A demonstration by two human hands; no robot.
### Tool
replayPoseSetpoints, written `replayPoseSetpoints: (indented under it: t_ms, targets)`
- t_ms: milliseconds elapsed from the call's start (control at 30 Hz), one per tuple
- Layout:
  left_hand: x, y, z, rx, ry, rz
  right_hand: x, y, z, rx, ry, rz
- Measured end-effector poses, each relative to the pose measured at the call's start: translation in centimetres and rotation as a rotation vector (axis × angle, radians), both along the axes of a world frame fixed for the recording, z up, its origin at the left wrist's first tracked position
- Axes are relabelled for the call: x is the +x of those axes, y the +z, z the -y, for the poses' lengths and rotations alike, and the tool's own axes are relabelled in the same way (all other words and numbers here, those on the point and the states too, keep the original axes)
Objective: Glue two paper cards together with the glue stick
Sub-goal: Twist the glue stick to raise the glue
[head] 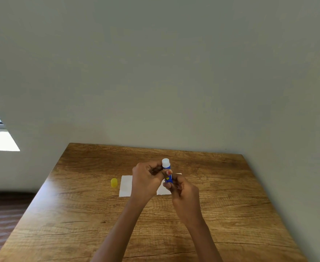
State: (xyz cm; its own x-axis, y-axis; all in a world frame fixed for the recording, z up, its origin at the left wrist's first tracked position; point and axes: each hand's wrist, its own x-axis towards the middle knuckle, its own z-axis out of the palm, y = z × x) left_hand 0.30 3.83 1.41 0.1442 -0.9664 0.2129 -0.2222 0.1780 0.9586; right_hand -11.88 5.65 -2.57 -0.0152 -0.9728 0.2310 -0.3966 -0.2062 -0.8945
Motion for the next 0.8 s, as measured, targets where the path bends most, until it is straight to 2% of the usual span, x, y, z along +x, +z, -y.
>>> replayPoseSetpoints:
  t_ms: [267,400,500,667,800]
  targets:
    - [0.2,0.0,0.1,0.0,0.014,0.007,0.4,1.0,-0.3,0.058,0.013,0.073]
    - [-0.1,-0.2,-0.1,0.009,-0.005,0.018,0.8,0.9,-0.3,0.012,-0.127,0.082]
    - [-0.1,0.0,-0.1,-0.004,-0.014,0.016,0.8,1.0,-0.4,-0.003,-0.178,0.163]
    - [-0.1,0.3,-0.1,-0.017,-0.027,0.026,0.6,1.1,-0.4,0.004,-0.149,0.188]
    - [0.2,0.2,-0.1,0.002,-0.029,0.015,0.3,1.0,-0.4,0.046,-0.007,0.129]
